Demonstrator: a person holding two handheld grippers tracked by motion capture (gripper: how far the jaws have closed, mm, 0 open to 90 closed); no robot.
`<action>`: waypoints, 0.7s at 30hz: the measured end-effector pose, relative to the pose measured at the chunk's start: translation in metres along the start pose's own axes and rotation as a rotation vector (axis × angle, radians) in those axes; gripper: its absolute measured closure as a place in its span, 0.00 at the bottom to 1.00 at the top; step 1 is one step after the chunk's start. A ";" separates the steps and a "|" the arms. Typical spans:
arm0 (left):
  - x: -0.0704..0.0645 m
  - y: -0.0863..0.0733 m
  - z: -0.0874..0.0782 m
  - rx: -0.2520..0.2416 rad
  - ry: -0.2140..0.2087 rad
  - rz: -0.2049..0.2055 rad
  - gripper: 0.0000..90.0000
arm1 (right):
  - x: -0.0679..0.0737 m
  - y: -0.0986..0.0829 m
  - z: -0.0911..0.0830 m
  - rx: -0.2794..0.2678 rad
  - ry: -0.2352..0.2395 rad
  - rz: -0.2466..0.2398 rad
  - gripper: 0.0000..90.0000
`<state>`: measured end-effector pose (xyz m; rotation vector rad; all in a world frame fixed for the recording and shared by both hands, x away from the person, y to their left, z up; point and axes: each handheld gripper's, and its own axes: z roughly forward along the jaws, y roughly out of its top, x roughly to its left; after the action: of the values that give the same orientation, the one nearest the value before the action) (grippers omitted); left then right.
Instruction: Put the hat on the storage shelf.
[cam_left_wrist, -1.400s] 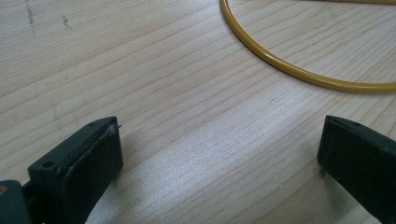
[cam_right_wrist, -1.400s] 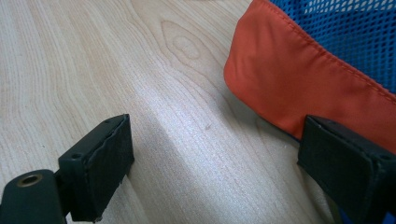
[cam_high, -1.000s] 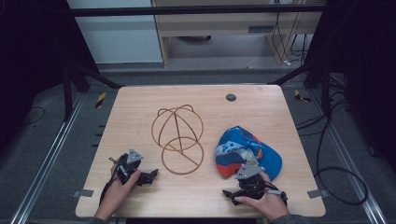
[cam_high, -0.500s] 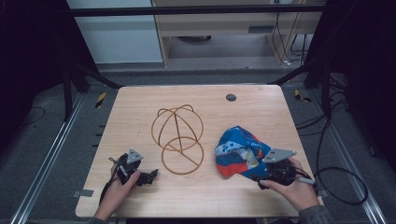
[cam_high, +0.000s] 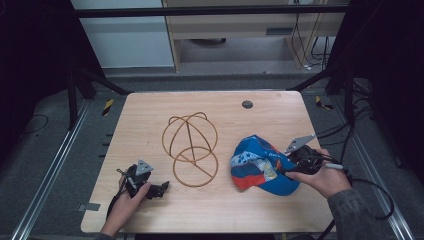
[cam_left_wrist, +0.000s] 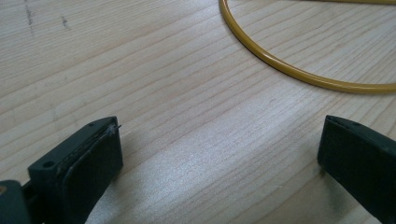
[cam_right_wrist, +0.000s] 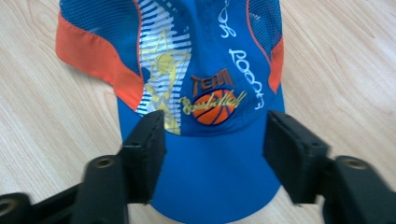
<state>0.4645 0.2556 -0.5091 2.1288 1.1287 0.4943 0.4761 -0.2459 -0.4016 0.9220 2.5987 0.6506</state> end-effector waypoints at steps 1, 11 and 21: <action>0.000 0.000 0.000 0.000 0.000 0.000 0.00 | 0.000 0.000 0.000 0.000 0.000 0.000 0.50; 0.000 0.000 0.000 0.000 0.000 0.000 0.00 | 0.000 0.031 0.011 0.037 0.053 -0.039 0.56; 0.000 0.000 0.000 0.000 0.001 -0.001 0.00 | 0.000 0.050 0.022 0.055 0.073 -0.041 0.52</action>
<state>0.4644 0.2556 -0.5091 2.1284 1.1296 0.4949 0.5113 -0.2043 -0.3950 0.8747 2.7051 0.6163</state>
